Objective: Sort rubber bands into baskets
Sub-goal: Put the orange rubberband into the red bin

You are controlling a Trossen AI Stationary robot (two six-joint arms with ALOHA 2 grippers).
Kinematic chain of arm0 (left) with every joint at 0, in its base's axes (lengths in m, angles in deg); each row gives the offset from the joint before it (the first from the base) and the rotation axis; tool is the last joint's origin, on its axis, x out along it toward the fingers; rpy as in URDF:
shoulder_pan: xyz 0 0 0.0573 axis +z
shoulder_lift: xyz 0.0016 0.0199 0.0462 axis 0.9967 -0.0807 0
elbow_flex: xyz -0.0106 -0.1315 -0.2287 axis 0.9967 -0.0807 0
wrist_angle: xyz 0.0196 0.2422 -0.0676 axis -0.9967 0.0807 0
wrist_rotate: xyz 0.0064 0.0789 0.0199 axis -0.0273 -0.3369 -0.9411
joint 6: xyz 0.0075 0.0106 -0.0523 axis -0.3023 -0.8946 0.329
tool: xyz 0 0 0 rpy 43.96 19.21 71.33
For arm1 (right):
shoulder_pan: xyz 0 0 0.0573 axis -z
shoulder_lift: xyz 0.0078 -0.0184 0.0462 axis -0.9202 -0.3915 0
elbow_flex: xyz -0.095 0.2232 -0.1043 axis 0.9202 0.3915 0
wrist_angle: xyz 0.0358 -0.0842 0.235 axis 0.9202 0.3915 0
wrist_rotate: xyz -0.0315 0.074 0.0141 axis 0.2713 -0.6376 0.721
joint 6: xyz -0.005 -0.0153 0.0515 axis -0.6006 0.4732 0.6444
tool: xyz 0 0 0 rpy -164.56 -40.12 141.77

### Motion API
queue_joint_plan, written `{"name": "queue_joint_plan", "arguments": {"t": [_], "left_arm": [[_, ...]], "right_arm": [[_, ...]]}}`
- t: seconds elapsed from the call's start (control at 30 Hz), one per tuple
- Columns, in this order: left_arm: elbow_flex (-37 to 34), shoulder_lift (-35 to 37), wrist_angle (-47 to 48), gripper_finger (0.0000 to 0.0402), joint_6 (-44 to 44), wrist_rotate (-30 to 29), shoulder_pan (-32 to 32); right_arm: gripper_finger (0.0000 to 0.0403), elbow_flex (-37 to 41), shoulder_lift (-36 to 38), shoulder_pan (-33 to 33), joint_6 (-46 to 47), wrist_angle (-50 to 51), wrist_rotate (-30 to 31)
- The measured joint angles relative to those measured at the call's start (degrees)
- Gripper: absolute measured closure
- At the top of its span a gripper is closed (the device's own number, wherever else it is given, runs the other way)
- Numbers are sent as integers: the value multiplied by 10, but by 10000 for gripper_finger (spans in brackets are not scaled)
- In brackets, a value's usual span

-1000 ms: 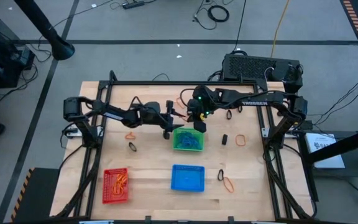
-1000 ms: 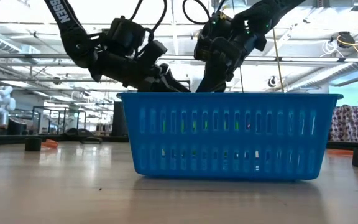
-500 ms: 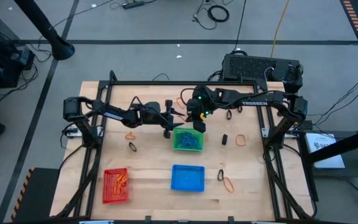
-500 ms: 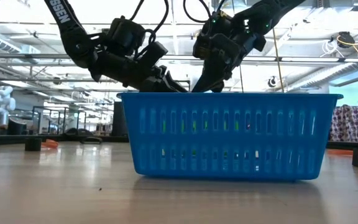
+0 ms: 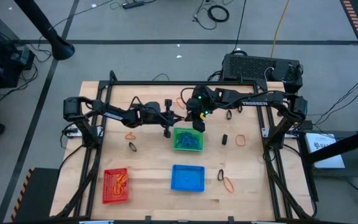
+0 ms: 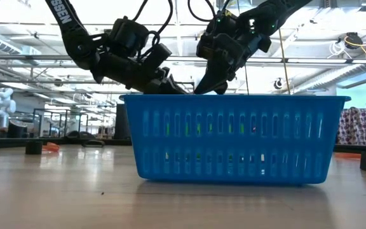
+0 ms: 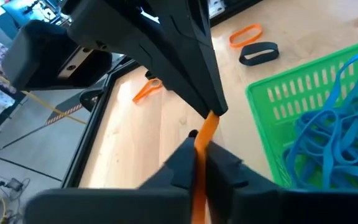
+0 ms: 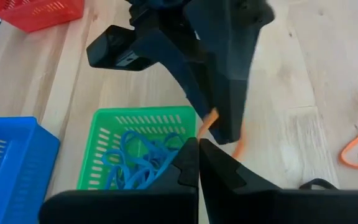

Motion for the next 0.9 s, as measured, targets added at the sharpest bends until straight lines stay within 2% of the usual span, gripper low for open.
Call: {"name": "queue_joint_plan", "arguments": {"t": [0.17, 0.33, 0.43, 0.53, 0.67, 0.9], "left_arm": [[0, 0, -5, 395, -17, -1, 0], [0, 13, 9, 398, -16, -49, -23], [0, 48, 66, 398, -16, -96, -54], [0, 100, 166, 399, -2, -144, -91], [0, 177, 310, 399, 104, -159, -144], [0, 290, 525, 400, 357, -85, -233]], "right_arm": [[381, 0, 0, 0, -2, -1, 5], [322, 0, 0, 0, -21, 4, 43], [286, 0, 0, 0, -31, 16, 62], [261, 0, 0, 0, -31, 34, 65], [243, 0, 0, -8, -30, 56, 63], [239, 0, 0, -59, -1, 67, 61]]}}
